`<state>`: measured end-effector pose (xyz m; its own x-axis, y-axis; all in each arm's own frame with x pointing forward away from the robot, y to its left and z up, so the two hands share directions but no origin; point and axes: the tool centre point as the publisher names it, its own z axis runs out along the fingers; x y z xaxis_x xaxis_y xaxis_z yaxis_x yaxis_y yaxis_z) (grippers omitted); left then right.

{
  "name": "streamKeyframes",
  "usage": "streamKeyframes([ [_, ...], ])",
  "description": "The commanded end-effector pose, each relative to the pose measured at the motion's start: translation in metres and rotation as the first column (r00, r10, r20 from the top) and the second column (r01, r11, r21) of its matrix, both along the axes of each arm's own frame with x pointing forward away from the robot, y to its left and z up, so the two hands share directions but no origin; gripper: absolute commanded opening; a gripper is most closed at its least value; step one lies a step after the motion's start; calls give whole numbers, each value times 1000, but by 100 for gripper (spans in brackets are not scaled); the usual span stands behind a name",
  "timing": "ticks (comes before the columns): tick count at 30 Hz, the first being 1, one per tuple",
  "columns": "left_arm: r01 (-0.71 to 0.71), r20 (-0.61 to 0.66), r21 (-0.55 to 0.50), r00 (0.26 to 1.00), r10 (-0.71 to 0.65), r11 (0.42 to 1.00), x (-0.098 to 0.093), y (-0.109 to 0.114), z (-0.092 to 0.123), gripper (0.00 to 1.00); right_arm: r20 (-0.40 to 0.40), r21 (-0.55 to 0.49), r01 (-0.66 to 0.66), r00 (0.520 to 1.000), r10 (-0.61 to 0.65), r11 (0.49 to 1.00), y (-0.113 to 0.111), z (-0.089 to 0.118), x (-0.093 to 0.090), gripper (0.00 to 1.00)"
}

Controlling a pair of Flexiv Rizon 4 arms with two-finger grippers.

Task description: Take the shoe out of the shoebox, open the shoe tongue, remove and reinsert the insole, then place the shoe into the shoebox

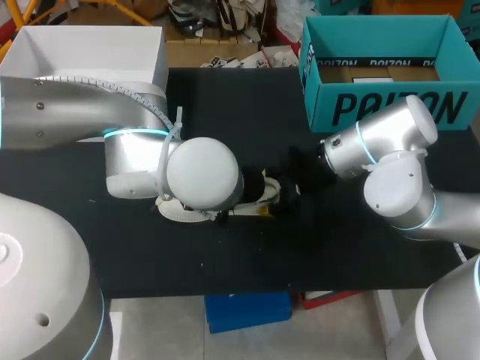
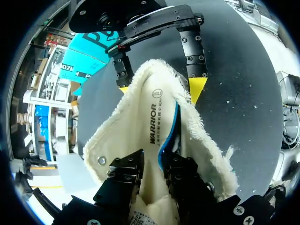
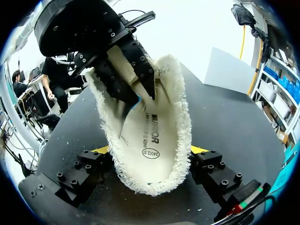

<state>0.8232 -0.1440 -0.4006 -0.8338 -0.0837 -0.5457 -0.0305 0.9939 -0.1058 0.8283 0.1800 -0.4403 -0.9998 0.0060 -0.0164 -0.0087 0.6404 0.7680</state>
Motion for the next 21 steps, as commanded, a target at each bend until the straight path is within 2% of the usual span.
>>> streamKeyframes([
  [1,15,-28,-4,999,-16,1000,2,2,-4,0,0,-2,1,1000,-1,1000,1,-3,0,0],
  [12,52,-216,-68,974,-66,996,-5,2,5,0,0,-2,1,1000,-1,1000,1,-3,0,0],
  [21,57,-263,-151,960,-95,987,-3,3,22,0,0,-2,1,1000,-1,1000,1,-3,0,0],
])
